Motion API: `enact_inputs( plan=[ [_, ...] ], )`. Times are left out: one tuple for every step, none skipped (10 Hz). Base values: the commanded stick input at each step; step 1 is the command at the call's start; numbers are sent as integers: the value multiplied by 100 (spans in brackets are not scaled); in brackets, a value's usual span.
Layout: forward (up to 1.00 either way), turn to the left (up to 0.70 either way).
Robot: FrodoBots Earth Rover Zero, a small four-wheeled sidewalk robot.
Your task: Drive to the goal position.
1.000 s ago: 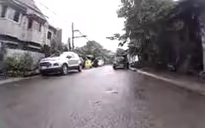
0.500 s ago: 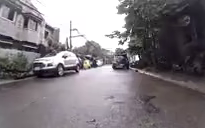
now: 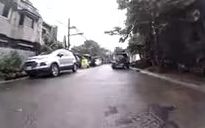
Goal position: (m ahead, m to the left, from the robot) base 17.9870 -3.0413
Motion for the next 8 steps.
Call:
enact_inputs(
  plan=[
    [100,0],
    [100,0],
    [100,0],
    [100,0],
    [100,0],
    [100,0],
    [100,0],
    [100,0]
  ],
)
